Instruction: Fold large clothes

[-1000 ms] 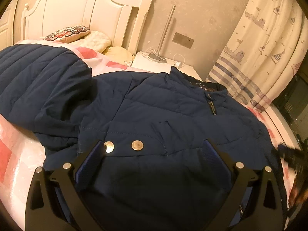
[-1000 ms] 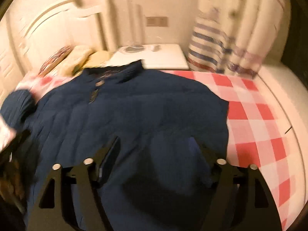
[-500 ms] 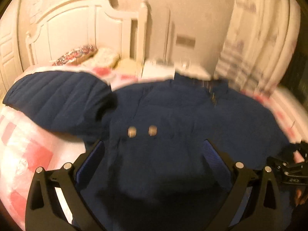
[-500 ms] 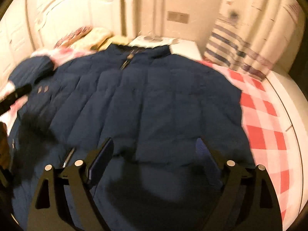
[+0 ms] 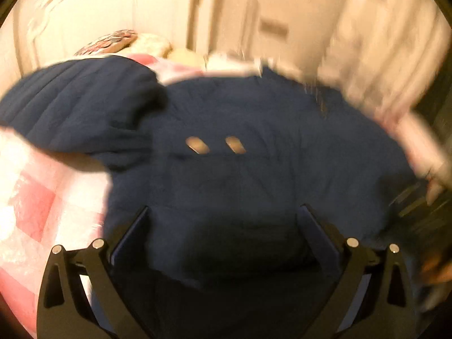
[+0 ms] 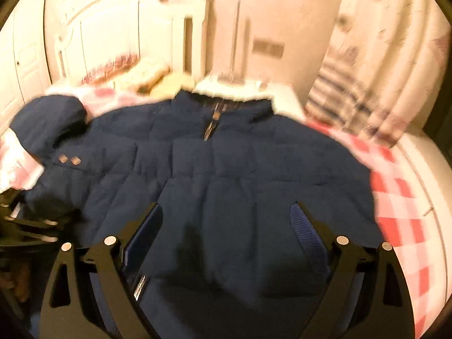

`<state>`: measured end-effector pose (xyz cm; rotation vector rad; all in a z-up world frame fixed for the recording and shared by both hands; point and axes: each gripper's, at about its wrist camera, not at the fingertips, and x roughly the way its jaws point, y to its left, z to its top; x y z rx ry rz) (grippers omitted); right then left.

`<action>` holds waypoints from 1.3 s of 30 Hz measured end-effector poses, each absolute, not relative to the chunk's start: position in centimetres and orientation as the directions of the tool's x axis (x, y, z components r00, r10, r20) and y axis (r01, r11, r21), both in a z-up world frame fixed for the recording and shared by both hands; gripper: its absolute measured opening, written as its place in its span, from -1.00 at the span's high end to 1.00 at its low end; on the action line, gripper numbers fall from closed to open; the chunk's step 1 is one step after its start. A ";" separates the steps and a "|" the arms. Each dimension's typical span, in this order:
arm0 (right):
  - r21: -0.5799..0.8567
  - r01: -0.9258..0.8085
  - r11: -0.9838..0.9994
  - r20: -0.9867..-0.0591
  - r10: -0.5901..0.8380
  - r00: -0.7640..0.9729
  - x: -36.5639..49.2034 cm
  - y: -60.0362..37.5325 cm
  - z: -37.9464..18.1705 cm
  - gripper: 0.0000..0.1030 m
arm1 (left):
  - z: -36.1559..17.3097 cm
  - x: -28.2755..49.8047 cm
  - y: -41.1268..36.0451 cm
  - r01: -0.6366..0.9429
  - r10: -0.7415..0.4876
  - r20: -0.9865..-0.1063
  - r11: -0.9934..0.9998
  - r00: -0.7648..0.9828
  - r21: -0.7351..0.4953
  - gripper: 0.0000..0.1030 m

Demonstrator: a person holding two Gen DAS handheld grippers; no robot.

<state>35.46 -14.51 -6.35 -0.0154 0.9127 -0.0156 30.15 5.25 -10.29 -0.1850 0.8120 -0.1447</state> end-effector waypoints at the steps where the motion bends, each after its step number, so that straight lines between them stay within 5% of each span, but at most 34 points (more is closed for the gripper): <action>1: -0.028 0.000 1.000 -0.820 -0.023 0.573 36.0 -14.3 -8.1 -0.73 | -9.6 30.0 7.0 0.015 -0.201 -0.682 0.963 0.703 -0.269 -0.96; 6: 0.096 0.015 0.995 -0.797 0.068 0.600 36.1 -16.3 -9.1 -0.87 | -7.6 30.5 22.7 -0.311 -0.118 -0.583 0.753 0.804 -0.581 -0.94; 14: 0.096 0.019 0.995 -0.797 0.065 0.601 35.6 -15.7 -9.0 -0.90 | -8.1 35.0 38.7 -0.497 0.002 -0.575 0.507 0.818 -0.705 -0.82; 15: 0.098 0.020 0.995 -0.797 0.066 0.601 35.6 -15.8 -9.0 -0.90 | -8.2 35.6 39.2 -0.497 0.000 -0.573 0.500 0.819 -0.710 -0.69; 16: 0.100 0.019 0.995 -0.797 0.068 0.600 35.5 -15.8 -9.0 -0.90 | -8.4 36.3 39.8 -0.478 -0.017 -0.558 0.494 0.830 -0.726 -0.07; 17: 0.102 0.019 0.995 -0.797 0.070 0.599 35.6 -15.9 -9.0 -0.90 | -8.7 36.5 40.1 -0.449 -0.051 -0.536 0.483 0.843 -0.752 0.87; 19: 0.105 0.019 0.994 -0.798 0.072 0.599 35.5 -15.9 -9.0 -0.90 | -8.0 36.6 39.3 -0.430 -0.049 -0.518 0.495 0.854 -0.755 0.93; 22: 0.108 0.018 0.994 -0.798 0.076 0.598 35.5 -15.9 -9.0 -0.90 | -3.6 35.0 34.1 -0.325 0.026 -0.416 0.669 0.909 -0.669 0.96; 27: 0.164 0.018 0.986 -0.783 0.119 0.611 35.1 -16.6 -8.5 -0.89 | 2.9 33.1 18.8 0.002 -0.174 -0.312 0.876 0.934 -0.482 0.96; 31: 0.339 0.139 0.930 -0.662 0.131 0.738 31.4 -20.3 -4.6 -0.87 | 3.6 31.7 5.2 0.269 -0.364 -0.379 0.921 0.851 -0.282 0.95; 36: 0.365 0.222 0.904 -0.539 0.011 0.842 25.7 -24.3 0.0 -0.89 | -3.1 29.9 -9.6 0.442 -0.371 -0.585 0.897 0.721 -0.023 0.79; 37: 0.362 0.230 0.904 -0.533 -0.002 0.846 24.7 -25.1 0.5 -0.89 | -5.4 30.2 -12.0 0.468 -0.355 -0.658 0.884 0.664 -0.005 0.46; 38: 0.354 0.235 0.905 -0.534 -0.011 0.845 23.8 -25.6 0.8 -0.89 | -6.9 30.0 -13.3 0.488 -0.346 -0.692 0.873 0.634 0.011 -0.11; 39: 0.340 0.240 0.909 -0.540 -0.020 0.841 23.2 -26.1 0.9 -0.89 | -8.3 30.0 -14.3 0.519 -0.335 -0.713 0.853 0.616 0.047 -0.39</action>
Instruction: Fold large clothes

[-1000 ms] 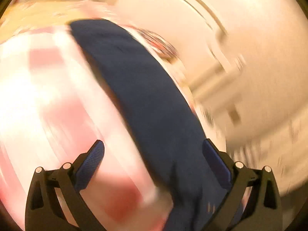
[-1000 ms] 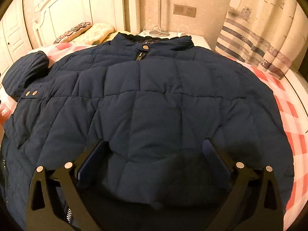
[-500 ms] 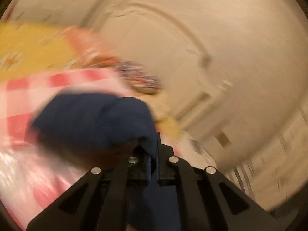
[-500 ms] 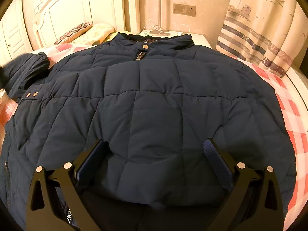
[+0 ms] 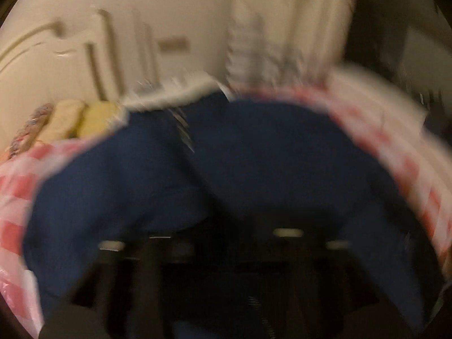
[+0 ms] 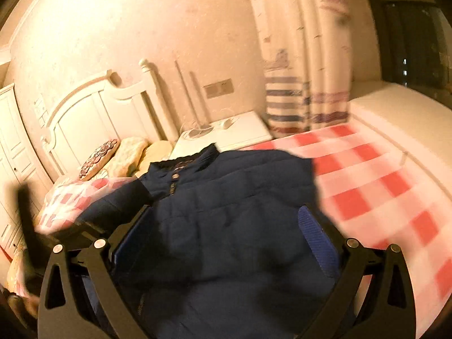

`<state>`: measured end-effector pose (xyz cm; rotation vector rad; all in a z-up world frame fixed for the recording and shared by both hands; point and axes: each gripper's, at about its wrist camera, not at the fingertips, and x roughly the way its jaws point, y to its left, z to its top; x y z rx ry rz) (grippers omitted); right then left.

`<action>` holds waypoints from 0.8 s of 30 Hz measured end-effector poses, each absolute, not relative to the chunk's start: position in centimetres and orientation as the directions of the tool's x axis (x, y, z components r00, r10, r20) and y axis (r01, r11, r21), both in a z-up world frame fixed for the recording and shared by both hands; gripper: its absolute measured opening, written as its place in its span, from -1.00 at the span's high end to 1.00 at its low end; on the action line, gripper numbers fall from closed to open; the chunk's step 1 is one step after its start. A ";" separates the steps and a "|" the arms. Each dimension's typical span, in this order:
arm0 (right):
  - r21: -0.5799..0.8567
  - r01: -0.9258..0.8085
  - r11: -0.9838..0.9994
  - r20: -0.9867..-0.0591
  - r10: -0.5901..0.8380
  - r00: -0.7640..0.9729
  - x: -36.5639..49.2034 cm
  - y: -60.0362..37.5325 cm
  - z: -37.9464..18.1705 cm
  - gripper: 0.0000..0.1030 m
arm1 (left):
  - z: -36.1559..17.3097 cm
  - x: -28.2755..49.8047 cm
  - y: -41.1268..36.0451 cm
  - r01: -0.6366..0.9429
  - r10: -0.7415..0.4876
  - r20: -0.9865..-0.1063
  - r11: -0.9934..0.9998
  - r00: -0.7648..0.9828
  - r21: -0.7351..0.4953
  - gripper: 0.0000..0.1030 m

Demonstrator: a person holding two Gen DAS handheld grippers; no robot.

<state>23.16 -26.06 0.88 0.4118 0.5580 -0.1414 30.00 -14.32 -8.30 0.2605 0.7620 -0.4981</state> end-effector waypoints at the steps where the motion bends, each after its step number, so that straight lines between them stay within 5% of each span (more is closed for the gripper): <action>1: 0.317 0.246 0.916 -0.556 -0.030 0.831 22.3 -26.5 0.8 -0.89 | -9.4 29.1 -15.2 0.544 -0.312 -0.717 0.832 0.624 0.111 -0.78; 4: 0.276 0.263 0.924 -0.585 -0.055 0.809 20.4 -27.4 -0.1 -0.89 | -10.8 26.3 -17.6 0.558 -0.202 -0.677 0.748 0.708 0.360 -0.94; 9: 0.326 0.321 0.889 -0.624 -0.053 0.780 19.4 -29.4 -2.5 -0.89 | -7.2 22.5 -14.4 0.514 -0.243 -0.551 0.751 0.798 0.413 -0.94; 12: 0.328 0.308 0.893 -0.635 -0.033 0.772 19.9 -28.7 -3.2 -0.89 | -4.4 20.9 -8.5 0.444 -0.298 -0.470 0.864 0.831 0.236 -0.94; 16: 0.225 0.157 0.962 -0.629 0.021 0.777 22.3 -23.5 -2.4 -0.89 | -5.4 24.3 5.2 0.124 -0.282 -0.489 0.936 0.825 -0.330 -0.91; 18: 0.140 0.050 0.989 -0.627 0.050 0.778 23.9 -19.6 -1.9 -0.89 | -7.6 25.1 9.3 -0.021 -0.273 -0.530 0.876 0.803 -0.482 -0.80; 24: -0.266 -0.277 0.923 -0.579 0.077 0.812 27.4 -5.3 -1.0 -0.79 | -10.5 25.8 9.5 -0.145 -0.109 -0.624 0.929 0.773 -0.342 -0.68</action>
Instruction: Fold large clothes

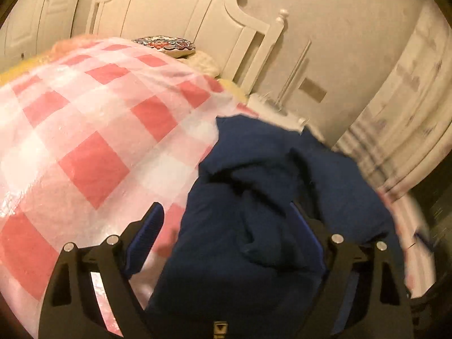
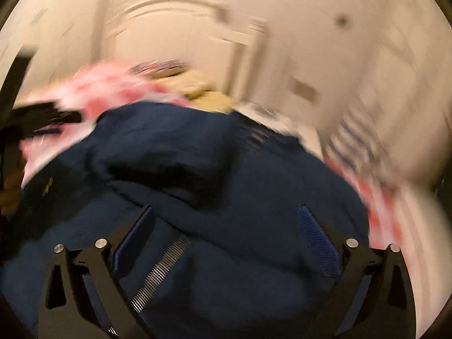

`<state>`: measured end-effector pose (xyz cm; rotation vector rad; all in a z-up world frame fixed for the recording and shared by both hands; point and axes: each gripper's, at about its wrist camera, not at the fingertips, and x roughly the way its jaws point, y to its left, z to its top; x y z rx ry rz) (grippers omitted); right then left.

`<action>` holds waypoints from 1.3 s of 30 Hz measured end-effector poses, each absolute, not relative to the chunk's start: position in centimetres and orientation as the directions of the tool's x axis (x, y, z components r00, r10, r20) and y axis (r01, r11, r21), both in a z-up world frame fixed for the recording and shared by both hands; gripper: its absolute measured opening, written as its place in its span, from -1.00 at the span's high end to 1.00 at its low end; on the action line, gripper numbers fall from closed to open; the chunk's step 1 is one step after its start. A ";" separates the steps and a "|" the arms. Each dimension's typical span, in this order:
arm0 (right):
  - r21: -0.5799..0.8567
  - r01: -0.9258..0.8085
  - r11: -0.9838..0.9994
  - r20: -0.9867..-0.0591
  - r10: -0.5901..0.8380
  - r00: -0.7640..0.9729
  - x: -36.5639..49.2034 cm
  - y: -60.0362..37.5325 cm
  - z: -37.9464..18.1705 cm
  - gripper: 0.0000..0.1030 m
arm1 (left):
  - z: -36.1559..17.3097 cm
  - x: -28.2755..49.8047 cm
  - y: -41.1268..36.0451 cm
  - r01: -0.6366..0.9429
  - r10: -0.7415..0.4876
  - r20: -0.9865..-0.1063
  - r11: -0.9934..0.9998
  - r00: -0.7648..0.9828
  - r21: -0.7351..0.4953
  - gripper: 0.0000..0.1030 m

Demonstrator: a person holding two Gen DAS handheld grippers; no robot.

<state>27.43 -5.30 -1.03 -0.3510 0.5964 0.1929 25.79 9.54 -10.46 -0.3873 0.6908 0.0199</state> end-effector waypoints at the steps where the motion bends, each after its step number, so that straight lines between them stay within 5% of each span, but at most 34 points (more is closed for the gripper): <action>1: -0.340 -0.306 0.889 -0.566 0.066 0.822 28.1 -3.3 -1.0 -0.79 | -10.9 25.8 9.4 -0.156 -0.092 -0.634 0.933 0.768 -0.324 -0.68; 7: -0.517 -0.401 0.756 -0.593 0.021 0.805 32.1 2.6 -3.4 -0.72 | -12.6 26.1 11.5 -0.197 -0.112 -0.648 0.901 0.753 -0.386 -0.71; 10: -0.455 -0.455 0.766 -0.637 0.077 0.767 33.4 2.8 -3.8 -0.16 | -13.1 26.1 12.3 -0.220 -0.133 -0.661 0.880 0.738 -0.421 -0.71; 13: -0.120 -0.430 0.895 -0.594 0.282 0.753 33.3 -1.6 -0.5 0.37 | -13.5 26.0 12.9 -0.237 -0.137 -0.665 0.867 0.734 -0.439 -0.71; 18: 0.560 -0.131 0.818 -0.399 0.405 0.823 32.2 -17.2 0.3 0.39 | -13.4 26.1 12.9 -0.240 -0.130 -0.668 0.869 0.733 -0.432 -0.72; 21: 0.698 0.130 0.704 -0.478 0.324 0.816 31.2 -24.0 -3.3 0.32 | -13.4 26.1 12.8 -0.239 -0.127 -0.670 0.872 0.732 -0.426 -0.72; 24: 0.711 0.190 0.677 -0.555 0.373 0.744 31.3 -26.1 -6.1 -0.21 | -13.4 26.1 12.8 -0.240 -0.127 -0.673 0.873 0.729 -0.425 -0.72; 26: 0.741 0.176 0.648 -0.527 0.398 0.751 31.0 -26.3 -7.1 -0.84 | -13.4 26.1 12.8 -0.241 -0.127 -0.674 0.873 0.728 -0.425 -0.72; 30: 0.727 0.168 0.666 -0.521 0.375 0.767 31.2 -26.0 -7.3 -0.80 | -13.4 26.1 12.8 -0.243 -0.122 -0.675 0.874 0.727 -0.420 -0.73; 35: 0.725 0.175 0.666 -0.527 0.373 0.764 32.6 -26.0 -7.8 0.38 | -13.4 26.1 12.8 -0.244 -0.120 -0.677 0.875 0.726 -0.417 -0.73; 39: 0.702 0.176 0.690 -0.514 0.320 0.796 30.5 -26.5 -6.1 0.42 | -13.4 26.1 12.7 -0.247 -0.115 -0.681 0.878 0.723 -0.410 -0.73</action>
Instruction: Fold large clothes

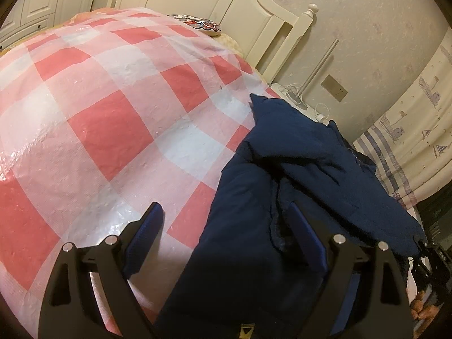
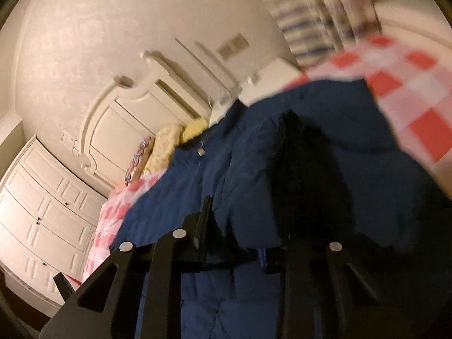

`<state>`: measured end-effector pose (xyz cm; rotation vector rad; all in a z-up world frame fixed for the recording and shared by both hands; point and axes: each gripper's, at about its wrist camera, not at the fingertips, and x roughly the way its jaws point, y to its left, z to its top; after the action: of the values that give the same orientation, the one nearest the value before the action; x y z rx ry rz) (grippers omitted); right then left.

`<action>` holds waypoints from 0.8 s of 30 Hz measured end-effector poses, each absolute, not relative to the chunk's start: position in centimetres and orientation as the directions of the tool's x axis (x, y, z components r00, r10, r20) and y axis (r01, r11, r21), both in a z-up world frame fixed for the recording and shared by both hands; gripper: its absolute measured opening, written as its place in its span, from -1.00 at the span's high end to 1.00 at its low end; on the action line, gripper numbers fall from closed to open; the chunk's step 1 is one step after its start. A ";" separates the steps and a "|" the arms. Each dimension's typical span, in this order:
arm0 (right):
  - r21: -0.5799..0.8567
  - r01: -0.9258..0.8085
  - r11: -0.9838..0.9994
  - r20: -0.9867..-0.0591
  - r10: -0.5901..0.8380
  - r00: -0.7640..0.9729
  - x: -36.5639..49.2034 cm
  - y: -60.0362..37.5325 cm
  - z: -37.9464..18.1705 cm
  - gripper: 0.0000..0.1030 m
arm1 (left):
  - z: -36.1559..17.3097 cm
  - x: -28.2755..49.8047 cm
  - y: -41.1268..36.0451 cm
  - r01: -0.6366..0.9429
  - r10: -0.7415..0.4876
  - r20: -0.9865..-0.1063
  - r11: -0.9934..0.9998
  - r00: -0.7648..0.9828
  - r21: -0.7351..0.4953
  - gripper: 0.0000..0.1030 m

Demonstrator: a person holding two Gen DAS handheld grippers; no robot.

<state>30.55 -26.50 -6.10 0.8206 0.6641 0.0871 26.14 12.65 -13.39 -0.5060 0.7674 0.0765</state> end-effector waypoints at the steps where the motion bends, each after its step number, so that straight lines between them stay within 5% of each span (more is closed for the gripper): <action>1: 0.698 0.215 0.683 -0.552 0.322 0.769 30.7 -26.9 -6.7 0.41 | -13.3 26.2 12.6 -0.248 -0.111 -0.684 0.880 0.721 -0.404 -0.73; 3: 0.660 0.270 0.701 -0.636 0.330 0.697 31.3 -27.1 -8.0 0.30 | -13.1 26.1 12.3 -0.249 -0.092 -0.686 0.890 0.722 -0.382 -0.73; 5: 0.674 0.279 0.684 -0.626 0.329 0.707 30.4 -28.1 -8.1 0.20 | -12.0 25.8 11.6 -0.229 -0.056 -0.678 0.918 0.732 -0.323 -0.73; 10: 0.507 0.309 0.805 -0.589 0.061 0.806 28.3 -28.3 -2.8 -0.24 | -5.9 26.0 9.2 -0.125 -0.050 -0.570 0.956 0.820 -0.265 -0.90; 14: 0.335 0.157 0.929 -0.588 0.076 0.806 31.3 -23.7 0.1 -0.26 | -2.5 30.4 3.4 0.029 -0.085 -0.584 0.994 0.807 -0.105 -0.95; 19: 0.093 0.140 0.986 -0.722 -0.030 0.691 35.5 -20.3 -4.0 -0.26 | -6.8 36.9 -1.7 0.080 0.013 -0.721 0.992 0.693 0.095 -0.95; 21: 0.121 0.129 0.984 -0.757 0.007 0.653 35.5 -21.1 -7.0 -0.27 | -10.6 38.8 -2.0 0.093 0.037 -0.789 0.989 0.614 0.119 -0.96; 24: 0.157 0.101 0.982 -0.765 0.056 0.642 35.2 -21.8 -7.2 -0.28 | -11.7 38.2 -1.6 0.103 0.006 -0.740 0.989 0.673 0.102 -0.96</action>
<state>35.18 -21.80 -7.17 0.1926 0.8747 -0.0256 38.17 -1.55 -11.70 0.1396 0.8316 -0.0546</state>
